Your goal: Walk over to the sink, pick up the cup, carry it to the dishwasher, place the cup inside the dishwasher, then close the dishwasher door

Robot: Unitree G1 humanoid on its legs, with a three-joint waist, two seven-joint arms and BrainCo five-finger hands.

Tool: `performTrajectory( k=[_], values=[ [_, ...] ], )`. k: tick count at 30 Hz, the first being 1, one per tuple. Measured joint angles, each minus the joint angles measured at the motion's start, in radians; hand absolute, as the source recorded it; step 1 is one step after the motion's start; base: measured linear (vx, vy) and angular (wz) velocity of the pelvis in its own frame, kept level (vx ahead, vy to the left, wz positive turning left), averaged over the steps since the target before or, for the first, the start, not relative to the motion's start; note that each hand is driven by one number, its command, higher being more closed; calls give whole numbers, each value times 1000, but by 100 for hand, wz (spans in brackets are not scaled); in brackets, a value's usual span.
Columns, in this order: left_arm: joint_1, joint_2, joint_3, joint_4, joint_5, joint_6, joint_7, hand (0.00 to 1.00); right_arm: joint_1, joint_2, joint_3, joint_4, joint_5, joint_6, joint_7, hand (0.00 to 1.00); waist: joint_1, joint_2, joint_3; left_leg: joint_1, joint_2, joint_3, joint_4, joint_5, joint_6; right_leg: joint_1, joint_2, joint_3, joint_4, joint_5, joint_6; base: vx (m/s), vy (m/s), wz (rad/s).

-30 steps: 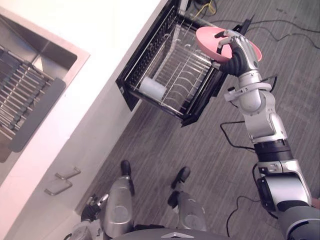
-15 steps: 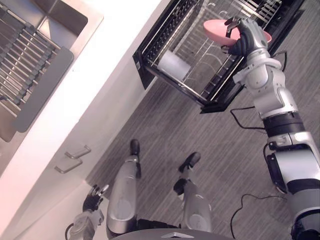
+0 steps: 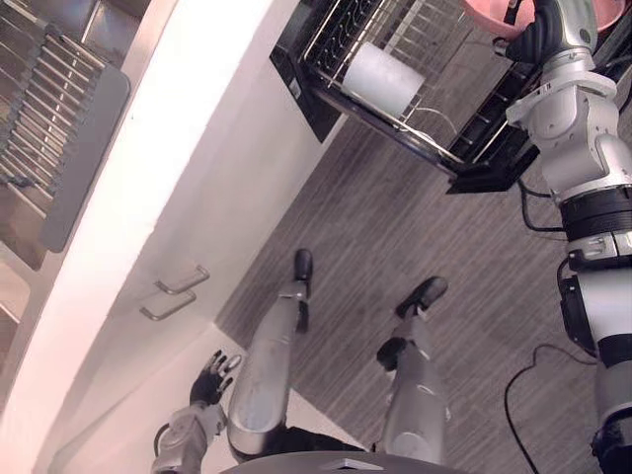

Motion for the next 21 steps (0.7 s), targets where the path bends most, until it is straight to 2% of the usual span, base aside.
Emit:
performTrajectory(
  k=[2, 4, 6, 7, 8, 11, 14, 17, 20, 21],
  values=[
    [-8, 3, -13, 5, -18, 0, -2, 0, -13, -9, 12, 12, -1, 1, 0, 100, 3, 1, -1, -16, -1, -2, 0, 4, 1, -15, -1, -1, 0, 2, -1, -22, 42, 4],
    [-13, 5, -34, 10, -36, 0, -7, 0, -33, -18, 13, 21, -1, 0, -1, 100, 13, 14, -9, -29, -5, -3, 0, 6, 3, -27, -5, -1, 0, 5, -1, -33, 54, 7],
    [-28, -1, -69, 37, -56, -1, -20, 0, -42, -48, 13, 22, -2, 7, 1, 100, 32, 47, -31, -54, -21, -3, -8, 16, 10, -53, -19, -1, 0, 12, 4, -35, 77, 14],
    [-28, -2, -75, 40, -62, 0, -23, 0, -48, -49, 15, 22, -1, 14, 5, 100, 34, 54, -35, -59, -24, -2, -8, 17, 11, -58, -22, -1, 0, 14, 4, -28, 70, 12],
    [-28, -4, -86, 46, -78, 1, -26, 0, -54, -49, 16, 26, -1, 25, 22, 0, 39, 64, -42, -65, -29, -2, -10, 19, 14, -63, -29, -1, 0, 16, 7, -21, 54, 7],
    [-28, -5, -105, 56, -95, 1, -34, 0, -54, -56, 42, 46, 12, 46, 58, 0, 49, 78, -52, -65, -37, -2, -14, 20, 16, -63, -36, -3, 0, 16, 7, -23, 55, 6],
    [-28, -5, -105, 57, -95, 1, -53, 0, -54, -59, 41, 52, 59, 64, 72, 0, 57, 79, -53, -63, -38, -4, -21, 23, 15, -62, -37, -5, 0, 16, 7, -7, 12, 1],
    [-28, -5, -104, 57, -95, 0, -66, 0, -54, -59, 40, 52, 60, 64, 70, 0, 57, 79, -53, -59, -40, -6, -21, 24, 15, -59, -38, -7, 0, 16, 7, -10, 7, 0],
    [-27, -6, -104, 57, -95, -1, -66, 0, -45, -58, 36, 54, 112, 50, 68, 0, 53, 80, -53, -32, -48, -25, -26, 24, 15, -33, -41, -9, 0, 13, 8, -11, 7, 0],
    [-26, -6, -104, 56, -94, -1, -66, 0, -37, -57, 20, 53, 163, 33, 68, 0, 48, 81, -54, -13, -52, -30, -35, 24, 15, -15, -44, -11, 0, 9, 9, -21, 14, 3]
  ],
)
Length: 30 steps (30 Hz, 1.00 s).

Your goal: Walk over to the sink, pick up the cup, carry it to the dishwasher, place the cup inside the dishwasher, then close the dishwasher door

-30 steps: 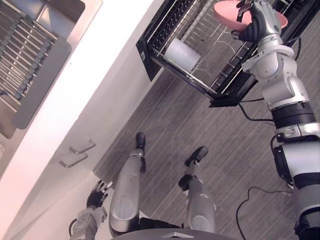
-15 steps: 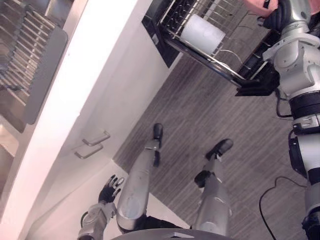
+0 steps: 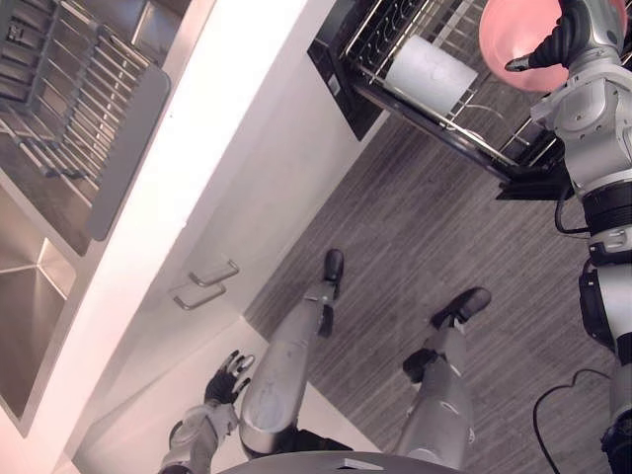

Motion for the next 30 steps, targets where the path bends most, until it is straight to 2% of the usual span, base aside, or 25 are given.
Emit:
performTrajectory(
  k=[2, 7, 10, 12, 14, 15, 16, 18, 19, 20, 21, 24, 28, 30],
  values=[
    [2, 0, 1, -1, 1, -1, 0, 0, 5, 9, -51, -8, 46, -14, 1, 0, -6, 0, 0, 23, -3, -3, -7, 0, -1, 23, -2, -6, 0, -3, 1, -30, 18, 6],
    [19, -2, 13, -9, 6, -2, 2, 0, 18, 31, -135, -107, 182, -51, 23, 0, -44, -1, 1, 87, -8, -22, -23, -2, -3, 95, -2, -29, 0, -19, -6, -20, 12, 7],
    [33, -14, 47, -19, 34, -2, 6, 0, 43, 68, -213, -171, 311, -60, 45, 0, -73, -6, 4, 134, -7, -26, -27, -8, -4, 146, -2, -42, 0, -24, 0, 0, 0, 0],
    [42, -16, 72, -22, 44, -9, 9, 0, 65, 94, -276, -196, 369, -59, 41, 0, -97, -21, 14, 160, -6, -26, -30, -11, -6, 171, 0, -45, 0, -26, 1, -6, 6, -2],
    [44, -16, 110, -23, 54, -15, 25, 0, 111, 102, -356, -202, 427, -56, 16, 0, -120, -47, 31, 191, -1, -25, -33, -14, -8, 200, 4, -46, 0, -28, 0, -16, 5, -7],
    [48, -13, 131, -23, 63, -20, 33, 0, 150, 114, -412, -202, 448, -53, -6, 0, -133, -72, 37, 207, 2, -23, -37, -16, -10, 214, 8, -46, 0, -32, -4, -14, -4, -7],
    [51, -9, 140, -23, 64, -21, 40, 0, 169, 122, -437, -202, 472, -50, -21, 0, -141, -84, 39, 216, 4, -22, -39, -16, -11, 221, 11, -46, 0, -34, -5, -8, -10, -10],
    [68, 0, 167, -27, 84, -20, 53, 0, 248, 130, -540, -200, 569, -24, -74, 0, -168, -125, 36, 256, 17, -12, -40, -23, -18, 256, 22, -44, 1, -37, -8, 6, -17, -14],
    [72, 1, 175, -27, 85, -20, 54, 0, 271, 130, -566, -200, 591, -22, -87, 0, -173, -133, 34, 268, 20, -10, -40, -26, -19, 266, 24, -42, 1, -37, -8, 14, -11, -25],
    [89, 0, 199, -32, 93, -21, 62, 0, 328, 133, -623, -199, 647, -20, -91, 100, -180, -155, 21, 290, 26, 4, -42, -31, -21, 274, 28, -30, 4, -38, -9, 28, 0, -32],
    [106, 4, 214, -31, 94, -20, 70, 0, 386, 144, -677, -198, 719, -20, -93, 100, -195, -180, 5, 310, 32, 16, -42, -38, -24, 285, 32, -16, 9, -44, -8, 32, 2, -35],
    [136, 17, 245, -7, 111, -18, 78, 0, 561, 206, -804, -190, 847, -22, -110, 100, -226, -228, -45, 360, 49, 42, -39, -63, -32, 303, 34, 12, 42, -83, 4, 40, -7, -35],
    [147, 21, 262, 15, 121, -17, 89, 0, 716, 266, -857, -137, 974, -33, -88, 100, -256, -245, -74, 406, 72, 69, -40, -76, -42, 316, 45, 43, 73, -121, 0, -3, -18, -31],
    [146, 20, 267, 20, 123, -14, 90, 0, 764, 305, -862, -101, 1081, -29, -28, 100, -268, -245, -74, 399, 85, 80, -44, -71, -50, 297, 52, 47, 72, -127, 8, -53, -34, -15]
  ],
)
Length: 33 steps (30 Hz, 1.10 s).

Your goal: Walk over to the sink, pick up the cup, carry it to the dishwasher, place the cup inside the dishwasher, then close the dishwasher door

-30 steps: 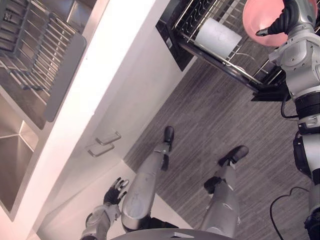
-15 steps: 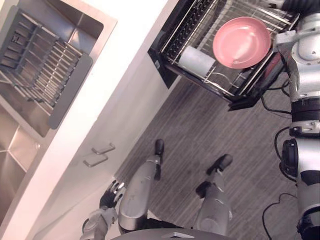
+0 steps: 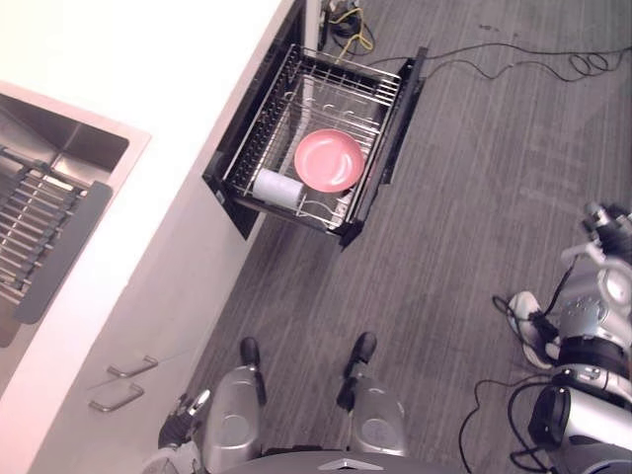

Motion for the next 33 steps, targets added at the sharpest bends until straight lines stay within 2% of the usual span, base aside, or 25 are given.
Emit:
performTrajectory(
  k=[5, 6, 10, 13, 14, 17, 20, 23, 27, 28, 31, 33],
  values=[
    [-18, -1, -9, 11, 9, 4, 8, 0, -3, 61, 29, 32, 213, 36, 161, 100, 5, 10, 2, -70, 4, 8, -11, 23, -7, -79, 8, 11, -16, 35, 1, -34, -12, -5],
    [-25, 0, -13, 19, 9, 4, 13, 0, -7, 64, 31, 32, 228, 43, 179, 100, 9, 12, 3, -77, 3, 8, -9, 26, -4, -88, 8, 12, -17, 38, 2, 0, 0, 0],
    [-53, -4, -40, 40, 5, 3, 27, 0, -29, 64, 83, 32, 268, 81, 259, 100, 22, 45, 11, -118, -2, 6, 9, 31, 6, -120, 1, 18, -13, 55, -4, 6, 32, 4],
    [-72, -10, -65, 40, 2, 3, 29, 0, -69, 63, 122, 32, 267, 106, 302, 100, 27, 80, 23, -156, -9, 2, 40, 20, 15, -153, -11, 21, 8, 53, -3, -17, 49, 5],
    [-83, -19, -71, 41, 2, 2, 29, 0, -92, 61, 147, 32, 267, 109, 319, 100, 31, 103, 32, -180, -11, 1, 65, 10, 20, -180, -21, 28, 39, 45, -1, -40, 61, 2],
    [-101, -34, -73, 43, -5, 4, 28, 0, -117, 63, 189, 31, 259, 113, 337, 100, 43, 135, 47, -223, -17, 1, 112, -6, 31, -230, -43, 41, 96, 28, 0, -61, 81, 1],
    [-121, -39, -87, 44, -13, 18, 29, 0, -137, 66, 231, 31, 230, 140, 336, 100, 59, 162, 66, -252, -23, -14, 145, -13, 38, -245, -56, 40, 125, 22, 2, -72, 47, 11],
    [-125, -39, -110, 38, -30, 31, 29, 0, -178, 81, 268, 31, 206, 158, 333, 100, 78, 169, 70, -278, -30, -23, 142, -10, 39, -262, -64, 26, 124, 21, 3, -82, 22, 15],
    [-130, -42, -120, 37, -45, 36, 28, 0, -268, 76, 313, 39, 167, 172, 320, 100, 89, 184, 79, -295, -54, -52, 96, 29, 39, -262, -78, -8, 96, 35, 0, -42, 12, 28],
    [-135, -42, -130, 37, -46, 38, 27, 0, -305, 66, 334, 57, 162, 175, 302, 100, 104, 190, 81, -296, -60, -58, 84, 43, 40, -261, -79, -18, 86, 48, -1, -1, -6, 26],
    [-142, -45, -154, 37, -55, 37, 19, 0, -384, 9, 344, 133, 128, 189, 262, 100, 126, 213, 90, -311, -71, -92, 52, 78, 45, -258, -83, -51, 79, 52, -5, 1, -14, 33],
    [-142, -47, -156, 38, -63, 37, 18, 0, -418, -28, 363, 157, 121, 192, 253, 100, 135, 218, 92, -313, -79, -109, 24, 102, 44, -258, -84, -74, 77, 54, -8, 4, -19, 28]
  ],
)
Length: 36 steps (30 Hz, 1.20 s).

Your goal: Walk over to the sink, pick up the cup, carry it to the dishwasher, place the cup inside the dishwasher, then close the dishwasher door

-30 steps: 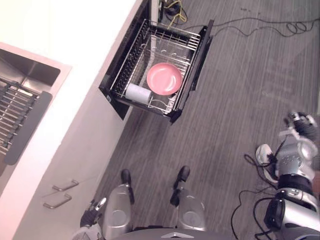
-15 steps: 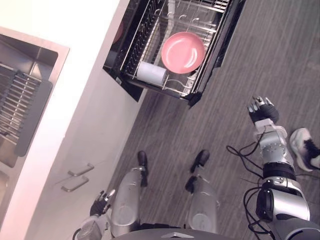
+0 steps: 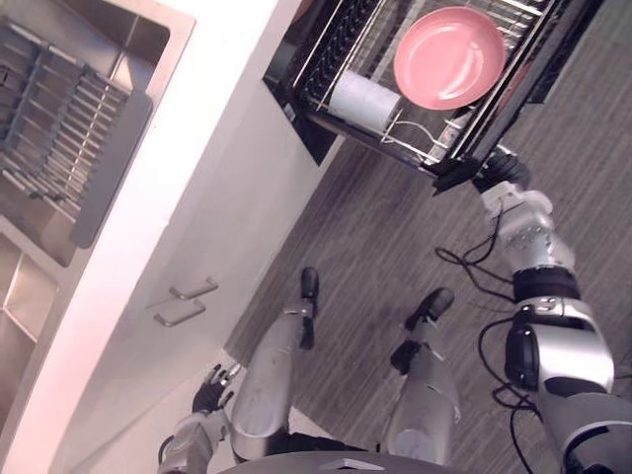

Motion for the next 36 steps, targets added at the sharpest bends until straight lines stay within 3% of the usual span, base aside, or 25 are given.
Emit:
performTrajectory(
  k=[7, 10, 13, 18, 20, 27, 28, 36],
  values=[
    [0, -3, -41, -1, -1, -7, -20, 0, -119, -80, 70, 135, -91, 20, -8, 100, 50, 26, -17, 2, -8, -47, -42, 29, -10, 23, -4, -57, -8, -5, -3, -17, -19, 19],
    [0, -4, -62, -1, -22, -7, -31, 0, -190, -119, 117, 188, -126, 26, -15, 100, 86, 36, -24, 3, -16, -79, -88, 59, -12, 22, -9, -87, -8, -14, -7, -47, -25, 27],
    [5, -7, -102, 3, -22, -6, -57, 0, -242, -140, 160, 228, -154, 28, -34, 100, 127, 62, -43, 2, -24, -121, -124, 88, -19, 25, -18, -128, 5, -23, -7, -11, -25, 32],
    [36, -29, -161, 6, -22, 0, -106, 0, -320, -168, 222, 256, -242, 46, -47, 100, 179, 107, -76, 3, -42, -183, -176, 124, -24, 25, -50, -187, 72, -70, 0, 32, -33, 36],
    [40, -46, -173, 9, -21, 0, -112, 0, -353, -188, 255, 278, -281, 48, -53, 100, 221, 123, -88, 3, -49, -204, -191, 132, -24, 22, -68, -200, 109, -89, 9, 66, -72, 32],
    [40, -55, -210, 11, -20, 0, -140, 0, -461, -168, 295, 306, -378, 25, -71, 100, 288, 145, -105, 0, -77, -242, -212, 146, -18, 13, -130, -243, 212, -167, 28, 79, -92, 27],
    [40, -55, -213, 11, -20, 0, -143, 0, -467, -162, 295, 306, -387, 18, -71, 0, 293, 147, -106, 0, -79, -242, -212, 146, -19, 12, -134, -243, 218, -169, 29, 68, -69, 12],
    [42, -52, -229, 10, -20, 12, -159, 0, -475, -167, 344, 314, -501, -54, -61, 0, 298, 153, -111, 4, -88, -242, -202, 134, -33, 2, -167, -235, 284, -221, 33, 28, -78, 3]
  ],
)
